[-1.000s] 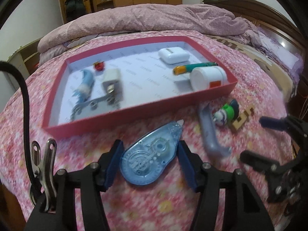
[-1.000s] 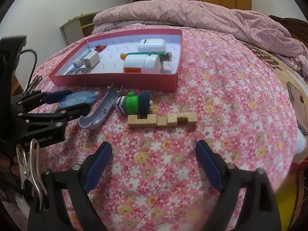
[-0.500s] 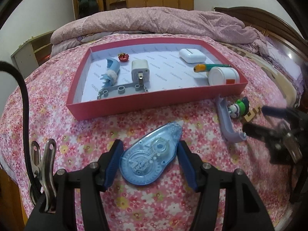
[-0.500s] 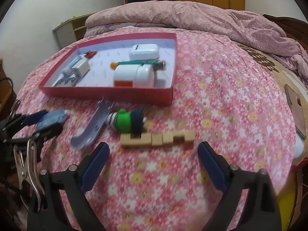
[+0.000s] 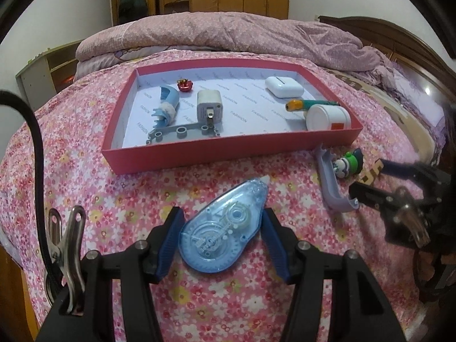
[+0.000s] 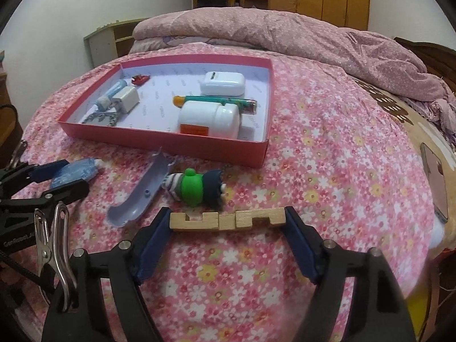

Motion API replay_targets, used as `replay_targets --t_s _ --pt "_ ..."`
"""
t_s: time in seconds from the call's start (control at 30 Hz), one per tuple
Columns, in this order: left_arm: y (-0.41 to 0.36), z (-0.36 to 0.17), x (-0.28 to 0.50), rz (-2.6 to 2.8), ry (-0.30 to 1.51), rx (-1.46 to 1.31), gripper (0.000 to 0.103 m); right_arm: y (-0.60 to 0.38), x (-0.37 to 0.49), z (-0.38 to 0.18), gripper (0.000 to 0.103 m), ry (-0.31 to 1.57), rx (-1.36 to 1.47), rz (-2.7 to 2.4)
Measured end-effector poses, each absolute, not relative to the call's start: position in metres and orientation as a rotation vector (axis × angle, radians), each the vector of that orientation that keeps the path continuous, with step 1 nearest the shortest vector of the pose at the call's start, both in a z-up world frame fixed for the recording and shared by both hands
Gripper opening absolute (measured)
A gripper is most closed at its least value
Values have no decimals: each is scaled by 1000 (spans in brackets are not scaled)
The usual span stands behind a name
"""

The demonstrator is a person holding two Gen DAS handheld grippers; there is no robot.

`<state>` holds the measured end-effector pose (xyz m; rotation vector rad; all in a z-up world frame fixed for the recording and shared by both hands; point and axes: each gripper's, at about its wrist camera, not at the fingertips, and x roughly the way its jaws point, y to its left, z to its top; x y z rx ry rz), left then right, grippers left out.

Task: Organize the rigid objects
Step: 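Grasp the blue correction tape with the left tool while the right tool grasps the wooden puzzle piece, then lower the correction tape into the tray with the left tool while the right tool places the puzzle piece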

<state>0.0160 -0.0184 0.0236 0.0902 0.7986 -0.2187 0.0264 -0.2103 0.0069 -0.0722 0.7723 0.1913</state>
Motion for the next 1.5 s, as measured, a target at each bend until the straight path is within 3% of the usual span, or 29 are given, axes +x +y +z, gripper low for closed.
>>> replay_targets --t_s 0.7,1.5 --pt "8 59 16 -176 727 18 59 -200 13 28 79 743 -16 277" --pt "0 91 89 -198 707 -48 59 -183 75 70 79 680 5 310"
